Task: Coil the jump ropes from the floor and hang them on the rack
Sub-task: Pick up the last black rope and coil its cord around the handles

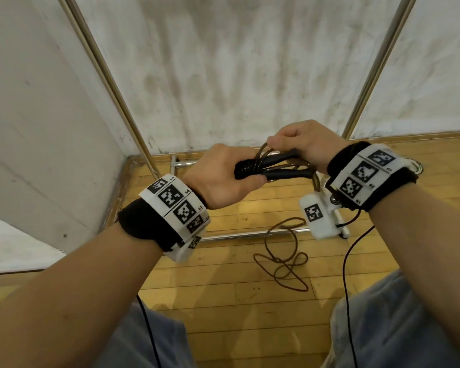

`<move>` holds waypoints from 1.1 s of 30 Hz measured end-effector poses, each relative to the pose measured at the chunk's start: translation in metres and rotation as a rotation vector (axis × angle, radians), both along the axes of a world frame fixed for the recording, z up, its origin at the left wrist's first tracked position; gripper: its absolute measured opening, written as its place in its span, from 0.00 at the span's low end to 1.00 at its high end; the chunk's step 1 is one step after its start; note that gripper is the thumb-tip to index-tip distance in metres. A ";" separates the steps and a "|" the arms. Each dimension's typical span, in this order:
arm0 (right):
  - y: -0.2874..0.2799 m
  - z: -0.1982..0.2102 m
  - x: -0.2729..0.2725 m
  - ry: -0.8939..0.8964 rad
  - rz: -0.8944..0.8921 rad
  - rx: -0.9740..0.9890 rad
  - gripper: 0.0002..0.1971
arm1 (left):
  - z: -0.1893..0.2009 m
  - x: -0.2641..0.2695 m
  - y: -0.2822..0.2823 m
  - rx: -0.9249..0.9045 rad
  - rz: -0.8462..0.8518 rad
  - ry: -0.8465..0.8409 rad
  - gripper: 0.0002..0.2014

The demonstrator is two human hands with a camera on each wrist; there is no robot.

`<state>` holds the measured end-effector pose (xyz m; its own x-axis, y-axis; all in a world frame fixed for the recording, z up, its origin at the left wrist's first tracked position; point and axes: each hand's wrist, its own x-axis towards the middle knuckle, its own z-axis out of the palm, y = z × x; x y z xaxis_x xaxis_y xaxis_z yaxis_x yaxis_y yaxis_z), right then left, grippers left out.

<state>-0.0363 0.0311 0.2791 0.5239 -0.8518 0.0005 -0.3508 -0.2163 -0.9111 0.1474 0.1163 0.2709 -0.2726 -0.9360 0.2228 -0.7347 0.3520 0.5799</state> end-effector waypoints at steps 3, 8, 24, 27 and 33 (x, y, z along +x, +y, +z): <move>-0.001 -0.008 0.006 -0.310 0.015 0.260 0.17 | 0.009 -0.004 0.002 -0.025 0.062 0.139 0.08; 0.015 -0.024 0.027 -0.418 0.073 0.370 0.15 | 0.011 -0.003 -0.006 0.005 0.242 0.438 0.10; 0.036 -0.024 0.048 0.264 -0.047 -0.325 0.16 | 0.010 0.002 -0.018 -0.065 0.420 0.539 0.07; 0.039 -0.027 0.049 0.273 -0.003 -0.216 0.16 | 0.010 0.002 -0.019 -0.095 0.423 0.538 0.08; 0.043 -0.025 0.054 -0.283 -0.038 0.239 0.13 | 0.007 0.011 -0.026 -0.145 0.489 0.437 0.11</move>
<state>0.0175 0.0744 0.2546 0.4999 -0.8639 -0.0610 -0.0818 0.0230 -0.9964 0.1581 0.0901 0.2781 0.3189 -0.8810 0.3496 -0.5378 0.1355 0.8321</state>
